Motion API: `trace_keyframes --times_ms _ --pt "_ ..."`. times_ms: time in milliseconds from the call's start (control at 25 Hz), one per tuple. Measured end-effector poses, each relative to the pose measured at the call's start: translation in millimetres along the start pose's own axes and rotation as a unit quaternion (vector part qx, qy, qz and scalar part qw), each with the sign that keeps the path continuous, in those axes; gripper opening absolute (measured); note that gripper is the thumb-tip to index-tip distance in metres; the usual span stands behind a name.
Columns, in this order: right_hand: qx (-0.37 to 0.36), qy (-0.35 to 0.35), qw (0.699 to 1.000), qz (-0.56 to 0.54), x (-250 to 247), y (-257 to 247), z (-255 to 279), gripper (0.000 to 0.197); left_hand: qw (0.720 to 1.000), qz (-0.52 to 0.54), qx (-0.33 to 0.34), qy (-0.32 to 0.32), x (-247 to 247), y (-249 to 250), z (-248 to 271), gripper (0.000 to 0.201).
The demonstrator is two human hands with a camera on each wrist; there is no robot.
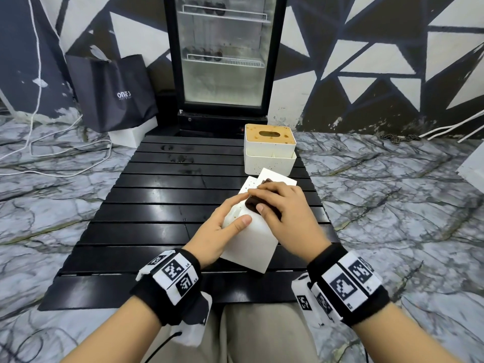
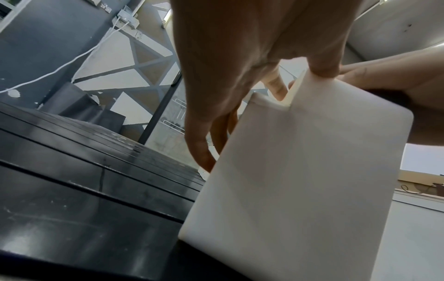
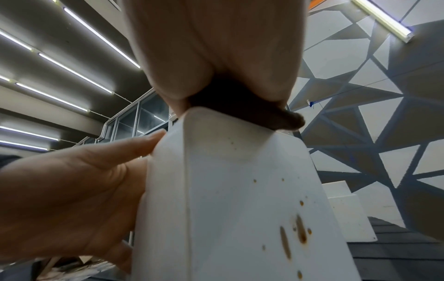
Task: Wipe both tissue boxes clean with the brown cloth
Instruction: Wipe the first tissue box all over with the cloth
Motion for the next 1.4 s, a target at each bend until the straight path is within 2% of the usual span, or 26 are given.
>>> trace_keyframes --times_ms 120,200,320,400,520,640,800,1160,1400 --pt "-0.036 0.014 0.999 0.008 2.6 -4.8 11.7 0.037 1.0 0.002 0.005 -0.009 0.6 1.5 1.0 0.048" --pt "-0.054 0.0 0.999 0.0 1.0 -3.7 13.8 0.039 1.0 0.007 0.005 -0.012 0.0 1.3 1.5 0.048" --pt "-0.026 -0.018 0.999 0.003 -0.6 0.4 2.8 0.036 1.0 0.009 0.001 -0.009 -1.2 -1.5 0.8 0.051" --pt "-0.014 -0.004 1.0 0.008 0.8 -2.9 3.0 0.037 1.0 0.007 -0.001 -0.011 -1.9 -1.3 0.9 0.05" --pt "-0.042 0.017 0.999 0.009 4.0 -9.3 16.4 0.039 0.999 0.018 0.005 -0.028 -2.9 1.3 2.4 0.048" --pt "-0.055 0.002 0.998 0.001 2.2 -6.9 17.8 0.04 0.999 0.03 -0.004 -0.034 -4.9 2.0 2.2 0.047" --pt "-0.039 -0.026 0.999 -0.01 -1.3 3.9 -3.1 0.035 0.999 0.04 -0.019 -0.029 -5.5 0.9 1.1 0.046" --pt "0.034 -0.035 0.999 -0.001 -9.8 29.2 -58.7 0.032 0.998 0.037 -0.037 -0.027 -6.5 -3.7 0.1 0.049" --pt "0.029 0.004 1.0 -0.009 -7.4 24.4 -39.7 0.033 0.999 0.026 -0.029 -0.026 -5.1 -4.6 3.1 0.048"
Point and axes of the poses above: each hand's wrist, its own z-axis away from the middle knuckle, its own x-axis out of the palm, y = z × x, the point moved 5 cm from there along -z, towards the middle knuckle, and after that the axes turned 10 degrees about x, right-handed, at the moved point
